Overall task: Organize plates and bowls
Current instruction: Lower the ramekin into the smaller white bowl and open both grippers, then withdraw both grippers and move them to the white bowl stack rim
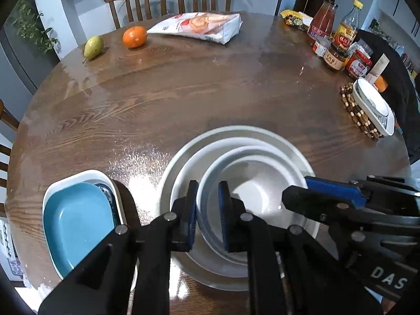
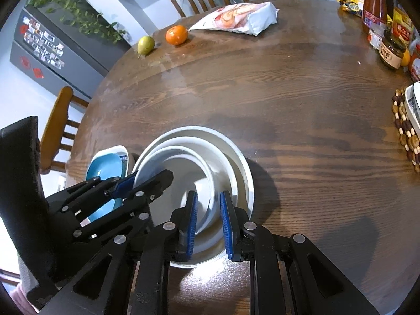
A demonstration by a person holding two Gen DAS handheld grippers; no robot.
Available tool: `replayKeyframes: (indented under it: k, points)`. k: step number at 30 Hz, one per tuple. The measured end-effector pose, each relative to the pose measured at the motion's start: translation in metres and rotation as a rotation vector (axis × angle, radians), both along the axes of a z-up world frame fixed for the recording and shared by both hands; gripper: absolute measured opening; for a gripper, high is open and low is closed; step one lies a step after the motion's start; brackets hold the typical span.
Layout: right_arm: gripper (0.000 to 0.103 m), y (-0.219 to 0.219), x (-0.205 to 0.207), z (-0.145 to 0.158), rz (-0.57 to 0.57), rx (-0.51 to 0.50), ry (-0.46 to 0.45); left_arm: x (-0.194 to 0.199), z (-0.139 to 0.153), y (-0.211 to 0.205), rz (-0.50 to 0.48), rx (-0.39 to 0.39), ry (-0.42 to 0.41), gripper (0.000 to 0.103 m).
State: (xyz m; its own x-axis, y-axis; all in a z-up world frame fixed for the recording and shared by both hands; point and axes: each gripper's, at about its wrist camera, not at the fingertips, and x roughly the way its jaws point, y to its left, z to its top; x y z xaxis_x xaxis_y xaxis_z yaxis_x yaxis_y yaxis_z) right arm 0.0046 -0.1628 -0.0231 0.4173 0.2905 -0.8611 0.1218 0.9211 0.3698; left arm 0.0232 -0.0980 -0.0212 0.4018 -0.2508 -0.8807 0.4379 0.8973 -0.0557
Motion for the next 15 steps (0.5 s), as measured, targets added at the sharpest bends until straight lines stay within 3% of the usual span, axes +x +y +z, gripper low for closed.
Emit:
replayKeyframes:
  k: [3, 8, 10, 12, 15]
  points:
    - [0.019, -0.002, -0.001, 0.003, -0.008, -0.006, -0.010, -0.002, 0.010, 0.000, -0.005, -0.022, -0.027, 0.023]
    - [0.019, -0.009, -0.004, 0.012, -0.032, -0.003, -0.041, 0.001, 0.026, 0.013, 0.030, -0.074, -0.056, 0.055]
    - [0.031, -0.012, -0.006, 0.016, -0.045, -0.016, -0.053, 0.003, 0.032, 0.019, 0.051, -0.084, -0.070, 0.070]
    - [0.042, -0.016, -0.007, 0.020, -0.062, -0.028, -0.065, 0.006, 0.038, 0.027, 0.076, -0.088, -0.082, 0.078]
    - [0.049, -0.022, -0.009, 0.023, -0.075, -0.031, -0.075, 0.011, 0.041, 0.040, 0.119, -0.069, -0.087, 0.082]
